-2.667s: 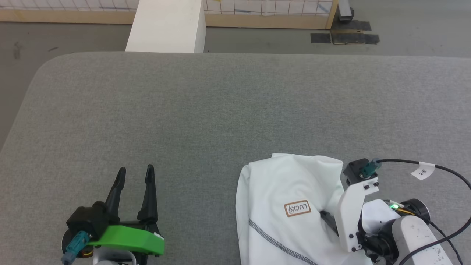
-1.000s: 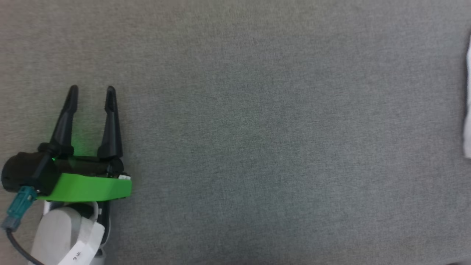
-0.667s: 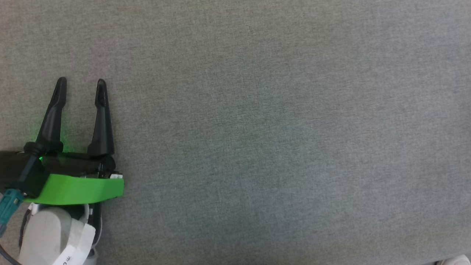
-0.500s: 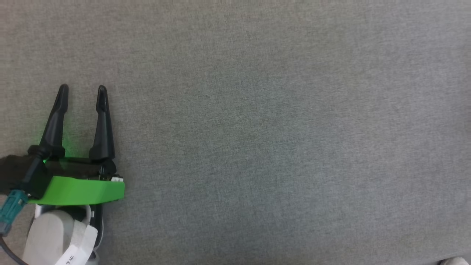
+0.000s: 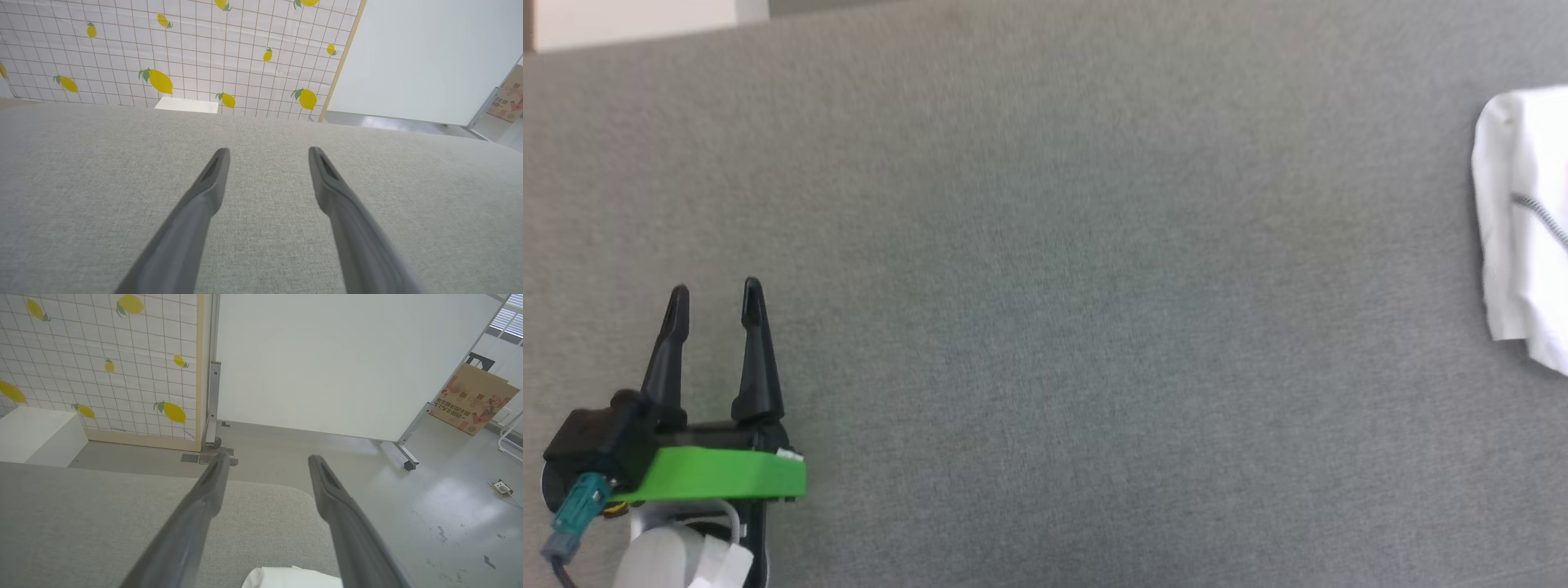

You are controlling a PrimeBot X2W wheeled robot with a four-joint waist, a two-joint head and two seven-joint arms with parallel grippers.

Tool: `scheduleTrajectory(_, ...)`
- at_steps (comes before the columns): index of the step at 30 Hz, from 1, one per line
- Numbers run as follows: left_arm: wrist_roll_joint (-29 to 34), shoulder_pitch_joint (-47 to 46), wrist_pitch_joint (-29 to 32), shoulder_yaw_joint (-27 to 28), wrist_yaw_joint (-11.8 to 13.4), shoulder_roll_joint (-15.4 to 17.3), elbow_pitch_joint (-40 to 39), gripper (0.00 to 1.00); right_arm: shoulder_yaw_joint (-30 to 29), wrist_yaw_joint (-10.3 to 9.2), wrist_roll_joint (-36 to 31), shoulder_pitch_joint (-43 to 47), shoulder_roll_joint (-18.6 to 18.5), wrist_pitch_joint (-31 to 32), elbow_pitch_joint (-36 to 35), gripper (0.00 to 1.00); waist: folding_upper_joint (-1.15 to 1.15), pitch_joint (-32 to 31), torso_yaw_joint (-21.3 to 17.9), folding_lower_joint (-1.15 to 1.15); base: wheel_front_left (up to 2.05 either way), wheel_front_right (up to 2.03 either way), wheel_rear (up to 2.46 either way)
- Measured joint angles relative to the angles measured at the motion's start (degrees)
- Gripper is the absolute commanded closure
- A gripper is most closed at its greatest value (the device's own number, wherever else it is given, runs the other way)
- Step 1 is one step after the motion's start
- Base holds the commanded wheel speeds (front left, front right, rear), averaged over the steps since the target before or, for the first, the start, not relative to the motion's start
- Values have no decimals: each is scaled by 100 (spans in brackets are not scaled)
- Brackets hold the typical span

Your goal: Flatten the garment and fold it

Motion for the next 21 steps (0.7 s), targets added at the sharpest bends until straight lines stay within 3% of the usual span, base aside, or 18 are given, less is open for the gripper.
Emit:
scheduleTrajectory(4,-140,102,-42,176,14,5,127,0,98,0,31,38,773,-366,-333,0,0,-483,24,0,0,0,0)
scheduleTrajectory(5,-181,124,-48,263,51,5,165,0,136,1,-41,182,1182,-639,-510,0,0,-737,45,0,0,0,0)
scheduleTrajectory(15,-277,151,-41,501,297,-26,261,0,-141,-1,-875,1585,3118,-2061,-958,0,0,-1656,304,0,0,0,0)
scheduleTrajectory(21,-263,155,73,364,357,-53,388,0,-376,-1,-1081,2667,3463,-2658,-942,0,0,-1949,636,0,0,0,0)
